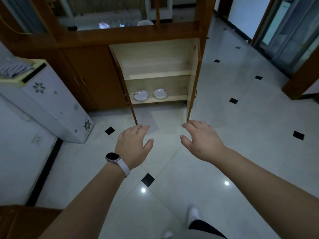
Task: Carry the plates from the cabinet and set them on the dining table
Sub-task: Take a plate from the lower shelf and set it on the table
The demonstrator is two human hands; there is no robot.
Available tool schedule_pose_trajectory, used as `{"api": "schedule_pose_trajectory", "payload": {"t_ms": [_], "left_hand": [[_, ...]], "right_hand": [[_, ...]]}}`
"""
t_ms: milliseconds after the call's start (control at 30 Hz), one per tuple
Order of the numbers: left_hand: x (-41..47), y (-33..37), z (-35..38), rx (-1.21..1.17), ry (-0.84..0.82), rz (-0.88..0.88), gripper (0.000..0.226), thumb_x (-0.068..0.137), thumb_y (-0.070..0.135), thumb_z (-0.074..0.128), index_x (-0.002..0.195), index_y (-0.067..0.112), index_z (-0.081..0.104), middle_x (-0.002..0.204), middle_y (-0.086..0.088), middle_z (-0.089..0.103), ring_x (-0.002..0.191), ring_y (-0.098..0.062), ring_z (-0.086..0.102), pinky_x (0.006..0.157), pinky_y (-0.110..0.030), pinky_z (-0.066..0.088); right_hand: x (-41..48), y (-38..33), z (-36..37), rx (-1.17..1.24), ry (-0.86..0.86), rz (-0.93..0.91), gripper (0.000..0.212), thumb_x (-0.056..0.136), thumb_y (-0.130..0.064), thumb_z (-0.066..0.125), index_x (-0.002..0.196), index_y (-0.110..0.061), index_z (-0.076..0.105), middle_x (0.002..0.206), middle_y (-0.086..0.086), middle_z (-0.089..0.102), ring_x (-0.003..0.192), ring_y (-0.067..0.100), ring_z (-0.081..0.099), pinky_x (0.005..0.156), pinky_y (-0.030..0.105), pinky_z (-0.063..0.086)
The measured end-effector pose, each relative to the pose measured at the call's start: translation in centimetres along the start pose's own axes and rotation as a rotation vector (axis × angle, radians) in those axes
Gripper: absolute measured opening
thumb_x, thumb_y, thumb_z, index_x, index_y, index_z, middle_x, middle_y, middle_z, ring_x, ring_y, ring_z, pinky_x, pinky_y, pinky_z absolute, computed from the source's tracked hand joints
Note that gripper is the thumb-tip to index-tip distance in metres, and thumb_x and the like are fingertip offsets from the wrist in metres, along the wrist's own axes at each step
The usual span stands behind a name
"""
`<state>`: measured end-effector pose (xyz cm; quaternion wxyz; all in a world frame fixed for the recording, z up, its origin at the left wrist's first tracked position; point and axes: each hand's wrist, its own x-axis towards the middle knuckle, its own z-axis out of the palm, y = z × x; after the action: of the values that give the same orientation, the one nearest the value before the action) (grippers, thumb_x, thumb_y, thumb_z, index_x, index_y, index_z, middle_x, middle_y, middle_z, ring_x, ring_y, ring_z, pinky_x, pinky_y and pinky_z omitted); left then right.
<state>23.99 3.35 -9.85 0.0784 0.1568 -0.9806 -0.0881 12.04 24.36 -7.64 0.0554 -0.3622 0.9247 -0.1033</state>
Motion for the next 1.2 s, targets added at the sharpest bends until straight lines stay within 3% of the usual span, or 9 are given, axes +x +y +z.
{"api": "schedule_pose_trajectory", "payload": {"t_ms": [467, 700, 900, 1200], "left_hand": [[22.1, -0.4, 4.7, 0.078, -0.107, -0.030, 0.051, 0.093, 0.047, 0.044, 0.139, 0.026, 0.044, 0.142, -0.001, 0.050, 0.130, -0.023, 0.044, 0.109, -0.042, 0.029], [34.2, 0.6, 5.1, 0.069, -0.055, -0.073, 0.056, 0.088, 0.050, 0.040, 0.134, 0.021, 0.052, 0.133, -0.006, 0.056, 0.119, -0.028, 0.052, 0.099, -0.042, 0.036], [40.4, -0.4, 5.1, 0.056, -0.024, -0.116, 0.058, 0.084, 0.052, 0.035, 0.126, 0.019, 0.057, 0.129, -0.006, 0.058, 0.113, -0.030, 0.055, 0.094, -0.040, 0.040], [48.3, -4.5, 7.5, 0.001, -0.067, -0.117, 0.062, 0.084, 0.052, 0.034, 0.134, 0.020, 0.051, 0.135, -0.007, 0.055, 0.123, -0.030, 0.050, 0.101, -0.042, 0.036]], "right_hand": [[21.9, 9.9, 0.4, 0.074, -0.027, -0.051, 0.049, 0.098, -0.046, 0.037, 0.140, -0.022, 0.044, 0.143, -0.003, 0.047, 0.129, 0.020, 0.042, 0.107, 0.039, 0.031], [33.6, 15.1, -2.3, 0.069, -0.051, -0.135, 0.049, 0.096, -0.047, 0.038, 0.135, -0.020, 0.049, 0.138, 0.000, 0.050, 0.126, 0.022, 0.042, 0.103, 0.040, 0.034], [40.2, 16.5, -3.4, 0.078, -0.043, -0.175, 0.046, 0.096, -0.046, 0.040, 0.132, -0.019, 0.051, 0.135, 0.000, 0.052, 0.125, 0.023, 0.044, 0.102, 0.041, 0.036], [49.2, 17.2, -1.5, 0.074, -0.079, -0.144, 0.046, 0.095, -0.046, 0.040, 0.132, -0.021, 0.050, 0.135, -0.001, 0.051, 0.125, 0.022, 0.043, 0.100, 0.040, 0.037]]}}
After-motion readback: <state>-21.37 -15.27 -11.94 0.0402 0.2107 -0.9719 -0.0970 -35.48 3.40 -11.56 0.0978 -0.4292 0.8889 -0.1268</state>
